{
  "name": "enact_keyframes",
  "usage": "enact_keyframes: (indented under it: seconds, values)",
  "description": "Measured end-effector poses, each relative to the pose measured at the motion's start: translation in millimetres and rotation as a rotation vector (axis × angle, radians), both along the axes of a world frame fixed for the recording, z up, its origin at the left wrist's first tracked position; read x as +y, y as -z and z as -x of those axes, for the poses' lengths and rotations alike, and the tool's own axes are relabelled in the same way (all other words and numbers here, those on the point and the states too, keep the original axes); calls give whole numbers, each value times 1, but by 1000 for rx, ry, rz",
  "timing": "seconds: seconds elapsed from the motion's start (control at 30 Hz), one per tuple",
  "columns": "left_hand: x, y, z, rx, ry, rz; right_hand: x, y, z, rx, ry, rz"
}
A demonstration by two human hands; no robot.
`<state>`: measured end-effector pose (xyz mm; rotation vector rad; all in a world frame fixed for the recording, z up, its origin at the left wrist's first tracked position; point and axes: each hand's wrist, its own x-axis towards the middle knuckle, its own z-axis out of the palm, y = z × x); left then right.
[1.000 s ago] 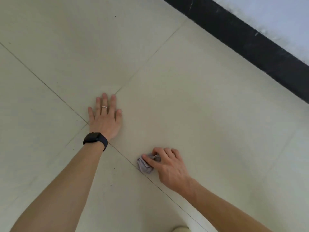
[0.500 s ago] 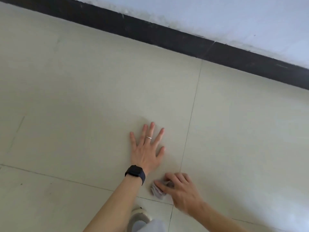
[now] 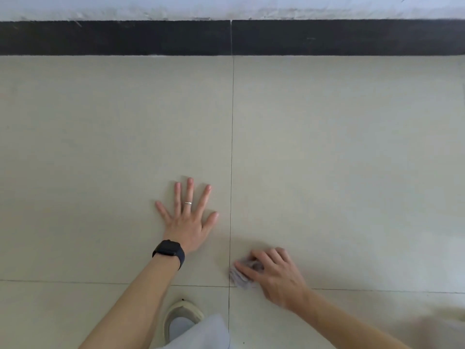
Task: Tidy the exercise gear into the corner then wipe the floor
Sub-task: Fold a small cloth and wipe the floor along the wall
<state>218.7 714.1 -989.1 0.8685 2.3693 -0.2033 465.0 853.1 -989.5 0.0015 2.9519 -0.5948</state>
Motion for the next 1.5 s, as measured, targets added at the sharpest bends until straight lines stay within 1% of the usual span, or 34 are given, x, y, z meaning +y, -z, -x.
enact_keyframes:
  seconds: [0.07,0.1,0.13,0.17,0.23,0.27,0.3,0.33,0.43,0.57,0.67,0.7,0.73,0.77,0.87,0.9,0.93,1.0,1.03,1.1,1.2,1.3,1.5]
  values:
    - [1,0,0,-2,-9,11,24,6,-9,38,-197,-50]
    - [2,-1,1,-2,-18,10,42,9,-1,77,-212,-79]
    - [3,-1,1,-7,-23,7,59,12,9,117,-136,-90]
    - [4,-2,1,-17,-25,10,77,11,22,120,26,-72]
    - [5,-5,1,-36,-30,34,104,7,46,77,442,-6]
    - [6,-7,2,-42,-28,54,109,3,51,61,577,11]
    - [8,-8,2,-49,-24,78,109,0,50,45,627,3]
    - [9,-10,3,-55,-20,104,105,-3,44,31,614,-17]
    - [17,-17,6,-88,-17,191,90,-6,7,13,444,-40]
    - [28,-28,6,-132,-71,261,92,3,-15,-5,342,-78]
    - [49,-46,3,-93,-65,391,90,-1,-9,-29,350,-79]
    - [59,-57,-1,-67,-39,416,85,-7,-6,-59,386,-62]
    - [70,-69,-8,-59,-5,418,79,-21,-4,-144,409,-37]
    - [80,-83,-18,-82,30,409,73,-39,-3,-276,401,4]
    - [98,-125,-63,-196,103,383,71,-82,-16,-826,327,182]
    - [102,-140,-78,-209,101,377,76,-95,-24,-947,313,266]
    - [106,-156,-91,-218,95,368,84,-111,-32,-991,331,347]
    - [116,-191,-117,-271,86,361,108,-152,-46,-971,401,470]
    - [122,-213,-128,-287,85,354,123,-175,-51,-941,472,508]
    - [138,-261,-145,-308,80,338,159,-230,-59,-871,611,543]
    - [173,-342,-158,-308,81,298,209,-324,-72,-760,757,575]
    - [217,-438,-165,-259,109,224,248,-427,-89,-616,893,604]
    - [308,-650,-176,-167,170,39,304,-644,-128,-350,1058,647]
